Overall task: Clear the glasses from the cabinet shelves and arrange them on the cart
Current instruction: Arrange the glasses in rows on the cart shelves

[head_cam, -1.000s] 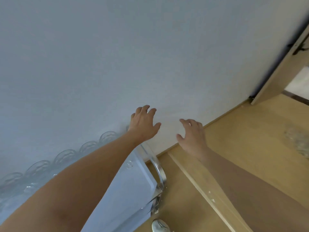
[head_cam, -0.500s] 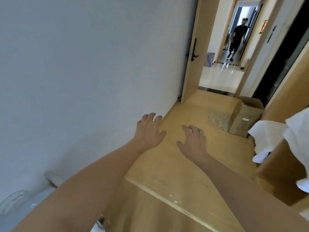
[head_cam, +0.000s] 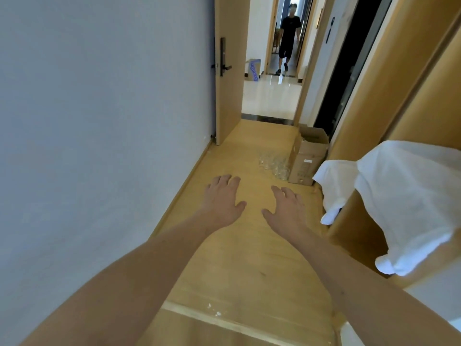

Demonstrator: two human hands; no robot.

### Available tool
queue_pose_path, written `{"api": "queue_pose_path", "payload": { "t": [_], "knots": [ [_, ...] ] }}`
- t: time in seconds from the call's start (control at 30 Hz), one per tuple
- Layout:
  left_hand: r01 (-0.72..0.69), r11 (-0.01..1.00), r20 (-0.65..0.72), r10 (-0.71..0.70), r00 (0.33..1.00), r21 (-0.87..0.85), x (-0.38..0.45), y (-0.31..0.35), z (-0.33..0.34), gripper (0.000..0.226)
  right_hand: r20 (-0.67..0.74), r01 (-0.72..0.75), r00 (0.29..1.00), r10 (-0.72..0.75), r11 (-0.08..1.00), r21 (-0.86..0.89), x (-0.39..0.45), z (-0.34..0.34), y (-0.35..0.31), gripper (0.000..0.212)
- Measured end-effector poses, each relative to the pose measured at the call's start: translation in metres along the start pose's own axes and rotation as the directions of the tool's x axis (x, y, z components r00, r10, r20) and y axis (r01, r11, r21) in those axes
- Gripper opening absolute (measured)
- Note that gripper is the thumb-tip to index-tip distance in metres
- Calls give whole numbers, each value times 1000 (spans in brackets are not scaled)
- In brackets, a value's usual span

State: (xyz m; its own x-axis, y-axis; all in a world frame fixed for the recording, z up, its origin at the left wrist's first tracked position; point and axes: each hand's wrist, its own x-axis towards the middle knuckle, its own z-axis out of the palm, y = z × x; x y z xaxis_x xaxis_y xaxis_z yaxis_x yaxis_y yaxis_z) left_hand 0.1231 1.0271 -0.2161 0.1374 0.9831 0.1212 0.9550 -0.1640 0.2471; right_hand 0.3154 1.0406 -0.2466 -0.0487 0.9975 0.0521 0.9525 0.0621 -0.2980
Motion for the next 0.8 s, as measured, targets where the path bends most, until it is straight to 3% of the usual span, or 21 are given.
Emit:
{"api": "queue_pose_path", "payload": {
  "t": [0.2,0.57,0.8],
  "knots": [
    [20,999,41,-18,999,-44,79,-23,29,72,34,-50,998,49,999,5,68,27,3,74],
    [-109,993,106,113,988,-44,288,-125,38,72,19,-227,974,226,974,14,247,69,-39,71],
    [-143,985,138,155,978,-93,409,-156,45,69,16,-324,946,323,945,43,350,78,-53,71]
  ]
}}
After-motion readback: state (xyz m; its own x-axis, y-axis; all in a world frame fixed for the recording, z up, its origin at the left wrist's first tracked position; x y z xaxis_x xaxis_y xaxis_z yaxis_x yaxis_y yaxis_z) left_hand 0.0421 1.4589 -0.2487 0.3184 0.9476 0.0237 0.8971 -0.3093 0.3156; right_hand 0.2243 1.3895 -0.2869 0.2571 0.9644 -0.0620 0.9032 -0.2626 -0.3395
